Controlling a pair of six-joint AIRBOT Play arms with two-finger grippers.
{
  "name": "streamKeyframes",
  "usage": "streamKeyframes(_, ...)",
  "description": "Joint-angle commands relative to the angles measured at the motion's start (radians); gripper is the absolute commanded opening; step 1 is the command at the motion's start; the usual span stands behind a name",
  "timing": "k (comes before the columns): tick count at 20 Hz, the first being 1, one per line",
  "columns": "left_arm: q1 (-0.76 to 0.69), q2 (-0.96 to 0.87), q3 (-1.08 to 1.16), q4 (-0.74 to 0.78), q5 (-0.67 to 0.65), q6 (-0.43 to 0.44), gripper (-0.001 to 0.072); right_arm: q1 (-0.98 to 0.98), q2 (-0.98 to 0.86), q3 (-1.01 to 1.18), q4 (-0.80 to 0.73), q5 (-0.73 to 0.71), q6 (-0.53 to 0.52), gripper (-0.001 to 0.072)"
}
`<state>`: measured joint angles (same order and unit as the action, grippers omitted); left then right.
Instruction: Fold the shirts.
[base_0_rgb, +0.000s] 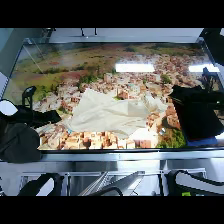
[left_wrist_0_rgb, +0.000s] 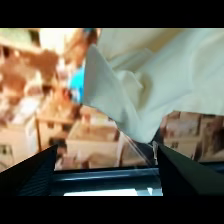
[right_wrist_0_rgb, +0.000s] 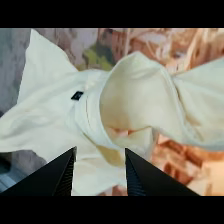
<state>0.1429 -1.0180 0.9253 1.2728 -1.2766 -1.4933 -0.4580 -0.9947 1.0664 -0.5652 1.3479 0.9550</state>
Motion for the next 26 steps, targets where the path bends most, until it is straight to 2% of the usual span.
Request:
streamKeyframes(1, 0.124, -0.073, 0.020, -0.121, -0.004, 0.105, 0.0656, -0.003, 0.115, -0.216, -0.011, 0.010, 0.002, 0.0382)
streamKeyframes(3, 0.160, -0.158, 0.020, -0.241, -0.027, 0.192, 0.0656, 0.033, 0.150, -0.342, -0.011, -0.021, -0.005, 0.0523)
streamKeyframes(6, 0.172, -0.277, 0.037, -0.362, -0.025, 0.247, 0.0656, 0.125, 0.145, -0.454, -0.011, -0.104, -0.005, 0.0523)
streamKeyframes(11, 0.100, -0.453, 0.150, -0.366, -0.034, 0.247, 0.0656, 0.327, 0.055, -0.465, -0.011, -0.344, -0.004, 0.0521)
streamKeyframes(13, 0.064, -0.507, 0.184, -0.365, -0.059, 0.247, 0.0656, 0.383, -0.010, -0.464, -0.010, -0.413, 0.004, 0.0499)
streamKeyframes(18, 0.032, -0.573, 0.201, -0.293, -0.188, 0.247, 0.0656, 0.396, -0.089, -0.455, 0.042, -0.454, -0.028, 0.0499)
streamKeyframes(21, 0.065, -0.565, 0.201, -0.282, -0.229, 0.246, 0.0656, 0.396, -0.089, -0.425, 0.042, -0.471, -0.028, 0.0494)
streamKeyframes(23, 0.089, -0.563, 0.201, -0.275, -0.263, 0.243, 0.0655, 0.396, -0.089, -0.406, 0.043, -0.477, -0.031, 0.0170)
streamKeyframes(24, 0.098, -0.563, 0.201, -0.275, -0.283, 0.243, 0.0632, 0.396, -0.089, -0.400, 0.046, -0.476, -0.031, 0.0133)
streamKeyframes(25, 0.099, -0.563, 0.201, -0.275, -0.298, 0.243, 0.0412, 0.396, -0.089, -0.397, 0.047, -0.476, -0.031, 0.0078)
streamKeyframes(26, 0.099, -0.563, 0.201, -0.274, -0.308, 0.246, 0.0136, 0.396, -0.089, -0.396, 0.047, -0.476, -0.031, 0.0048)
